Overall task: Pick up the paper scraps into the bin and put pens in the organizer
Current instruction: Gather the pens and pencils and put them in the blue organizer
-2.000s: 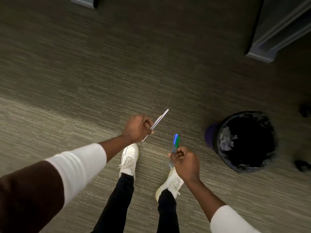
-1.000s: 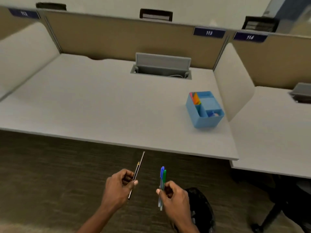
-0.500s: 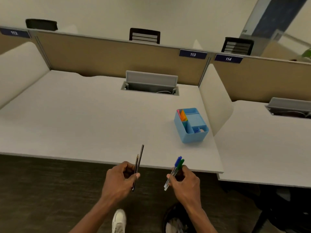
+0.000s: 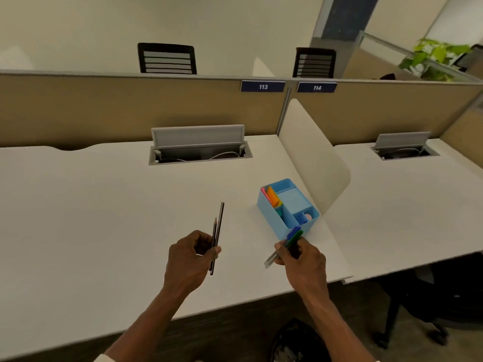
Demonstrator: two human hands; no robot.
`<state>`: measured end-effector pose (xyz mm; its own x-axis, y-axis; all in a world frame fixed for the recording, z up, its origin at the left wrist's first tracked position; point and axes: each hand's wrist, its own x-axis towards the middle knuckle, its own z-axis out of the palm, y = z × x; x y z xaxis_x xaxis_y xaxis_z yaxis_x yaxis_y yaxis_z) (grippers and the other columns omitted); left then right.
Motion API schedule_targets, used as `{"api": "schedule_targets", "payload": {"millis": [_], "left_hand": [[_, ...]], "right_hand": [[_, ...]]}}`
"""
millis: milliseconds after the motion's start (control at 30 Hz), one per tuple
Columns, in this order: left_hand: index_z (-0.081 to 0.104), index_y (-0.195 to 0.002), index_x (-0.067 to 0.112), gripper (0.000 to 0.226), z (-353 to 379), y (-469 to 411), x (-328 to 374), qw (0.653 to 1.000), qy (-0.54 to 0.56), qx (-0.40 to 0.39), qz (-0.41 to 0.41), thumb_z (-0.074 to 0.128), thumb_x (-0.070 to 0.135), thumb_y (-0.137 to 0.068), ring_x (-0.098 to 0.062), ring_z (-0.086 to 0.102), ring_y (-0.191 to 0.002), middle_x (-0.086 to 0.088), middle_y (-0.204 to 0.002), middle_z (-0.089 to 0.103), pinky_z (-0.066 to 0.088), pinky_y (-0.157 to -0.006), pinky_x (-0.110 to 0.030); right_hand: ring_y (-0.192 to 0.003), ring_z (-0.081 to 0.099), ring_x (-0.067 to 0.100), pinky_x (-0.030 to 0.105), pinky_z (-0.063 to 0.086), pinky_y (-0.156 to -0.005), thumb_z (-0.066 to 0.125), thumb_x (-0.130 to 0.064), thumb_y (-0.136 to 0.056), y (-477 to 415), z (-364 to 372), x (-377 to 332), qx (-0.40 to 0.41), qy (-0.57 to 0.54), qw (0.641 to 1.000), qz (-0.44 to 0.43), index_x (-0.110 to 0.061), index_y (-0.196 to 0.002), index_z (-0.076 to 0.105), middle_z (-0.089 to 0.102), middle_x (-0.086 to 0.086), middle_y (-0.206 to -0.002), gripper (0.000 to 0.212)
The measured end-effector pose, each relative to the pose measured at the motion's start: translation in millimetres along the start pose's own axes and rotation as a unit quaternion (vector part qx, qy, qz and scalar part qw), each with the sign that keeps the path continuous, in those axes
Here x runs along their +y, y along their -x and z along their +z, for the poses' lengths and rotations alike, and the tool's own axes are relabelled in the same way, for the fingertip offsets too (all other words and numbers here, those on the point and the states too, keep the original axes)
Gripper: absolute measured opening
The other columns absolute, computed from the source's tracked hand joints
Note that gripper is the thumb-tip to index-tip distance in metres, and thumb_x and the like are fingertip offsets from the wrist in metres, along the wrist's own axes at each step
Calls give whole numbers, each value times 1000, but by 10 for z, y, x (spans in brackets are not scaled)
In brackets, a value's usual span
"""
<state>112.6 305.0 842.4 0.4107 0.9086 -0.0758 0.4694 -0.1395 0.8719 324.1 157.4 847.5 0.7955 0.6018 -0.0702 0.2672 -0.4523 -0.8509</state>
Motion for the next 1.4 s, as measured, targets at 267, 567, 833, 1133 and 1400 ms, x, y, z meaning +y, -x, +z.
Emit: {"api": "schedule_targets", "payload": {"millis": [267,567,833,1133,1400], "left_hand": [[72,-89,27,15,201,-413,-11,999,24,-38,-14,86,24,-87,-3,77,-72,13,-78,79,54,-61,-11],[72,-88,27,14,627,-740,180,999,3,-49,-18,86,24,-86,-3,74,-75,6,-76,79,53,-60,-8],[74,-89,29,13,1096,-1143,488,999,-26,-4,-30,87,29,-86,-3,73,-81,12,-81,77,48,-63,-6],[71,-95,24,17,1599,-1639,813,999,-37,18,-3,84,34,-88,-5,70,-83,11,-86,74,47,-71,-11],[71,-93,23,19,1993,-2290,1065,999,-34,16,37,85,33,-87,1,66,-74,17,-80,68,46,-64,-9]], "right_hand": [[-87,75,11,12,49,-66,79,-41,-91,-477,-215,62,107,26,993,42,-12,-101,74,81,-2,-93,31],[-82,73,17,11,43,-67,82,-38,-89,-1159,-459,248,195,66,979,-11,-8,-103,76,80,4,-94,34],[-74,72,25,30,49,-62,85,-35,-87,-1685,-332,714,169,154,972,-52,-12,-92,69,75,5,-90,28],[-72,68,19,23,42,-57,86,-33,-85,-1871,-270,1039,122,195,969,-85,-14,-93,70,69,0,-87,26],[-91,69,18,6,38,-70,84,-27,-88,-1859,-201,1109,65,173,982,-41,-13,-108,74,72,2,-99,26]]}}
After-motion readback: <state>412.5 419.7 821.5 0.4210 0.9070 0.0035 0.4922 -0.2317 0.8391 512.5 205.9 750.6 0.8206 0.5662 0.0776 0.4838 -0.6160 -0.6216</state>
